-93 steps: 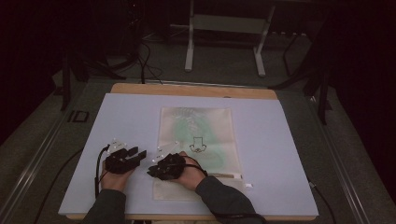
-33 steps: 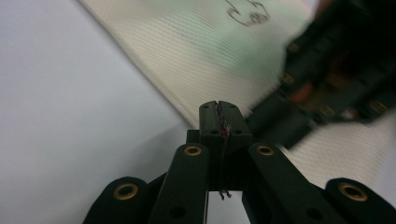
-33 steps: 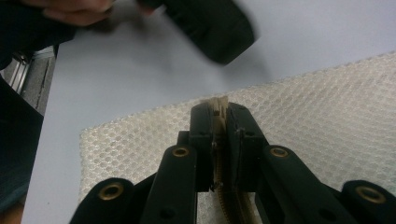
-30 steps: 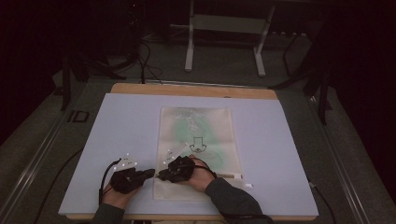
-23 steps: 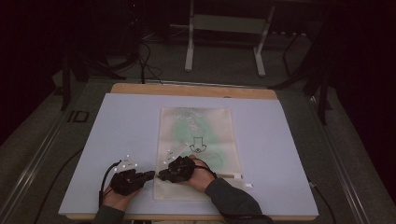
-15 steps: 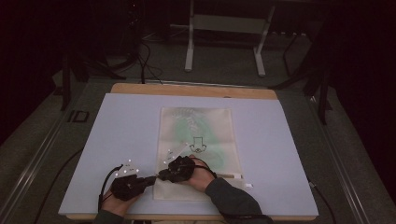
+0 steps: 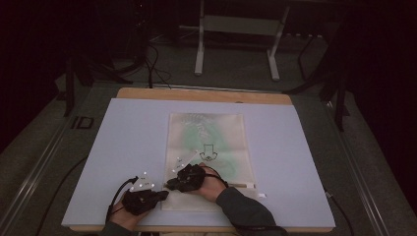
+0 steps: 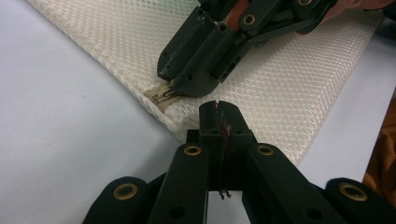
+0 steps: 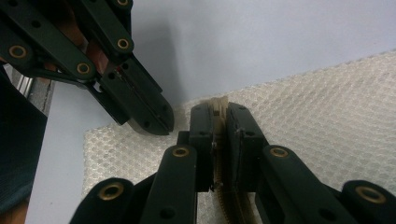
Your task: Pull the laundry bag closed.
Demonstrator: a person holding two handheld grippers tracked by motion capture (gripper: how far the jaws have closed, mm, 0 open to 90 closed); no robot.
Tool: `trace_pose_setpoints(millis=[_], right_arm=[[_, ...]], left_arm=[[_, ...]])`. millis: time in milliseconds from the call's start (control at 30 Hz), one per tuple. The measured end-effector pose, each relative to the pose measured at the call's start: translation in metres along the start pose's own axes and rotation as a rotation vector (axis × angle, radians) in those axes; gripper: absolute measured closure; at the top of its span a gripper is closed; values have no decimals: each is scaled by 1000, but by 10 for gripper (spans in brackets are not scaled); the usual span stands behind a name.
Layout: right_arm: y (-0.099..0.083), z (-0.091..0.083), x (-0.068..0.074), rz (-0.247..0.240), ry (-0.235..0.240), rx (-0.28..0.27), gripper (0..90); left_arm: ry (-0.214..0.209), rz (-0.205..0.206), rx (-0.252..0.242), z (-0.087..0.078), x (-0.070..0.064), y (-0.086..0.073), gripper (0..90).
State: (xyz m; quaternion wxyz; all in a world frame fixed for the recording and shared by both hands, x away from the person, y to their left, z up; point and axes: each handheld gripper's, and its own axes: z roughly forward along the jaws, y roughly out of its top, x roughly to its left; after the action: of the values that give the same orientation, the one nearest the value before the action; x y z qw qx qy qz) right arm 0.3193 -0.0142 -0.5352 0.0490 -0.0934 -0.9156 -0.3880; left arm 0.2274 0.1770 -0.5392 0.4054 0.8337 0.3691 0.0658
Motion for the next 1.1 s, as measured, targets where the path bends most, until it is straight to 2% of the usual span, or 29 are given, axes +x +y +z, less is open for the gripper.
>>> trace_pose_setpoints(millis=[133,267,400,500,600,767,1100], right_arm=[[0,0,0,-3,1,0,820],[1,0,0,-3,3,4,821],[0,-1,-1,-11,6,8,823],[0,-2,0,-22,1,10,823],[-1,-3,2,-36,-13,10,823],[-3,-7,3,-64,-21,34,824],[-7,-14,4,-73,-16,47,824]], left_arm=[[1,-2,-6,3,2,0,890],[9,-27,7,3,2,1,896],[-16,-80,5,3,6,1,899],[-2,-71,6,4,4,1,899],[4,-86,6,4,3,1,900],[15,-88,11,4,2,1,900],[16,-83,7,4,2,1,900]])
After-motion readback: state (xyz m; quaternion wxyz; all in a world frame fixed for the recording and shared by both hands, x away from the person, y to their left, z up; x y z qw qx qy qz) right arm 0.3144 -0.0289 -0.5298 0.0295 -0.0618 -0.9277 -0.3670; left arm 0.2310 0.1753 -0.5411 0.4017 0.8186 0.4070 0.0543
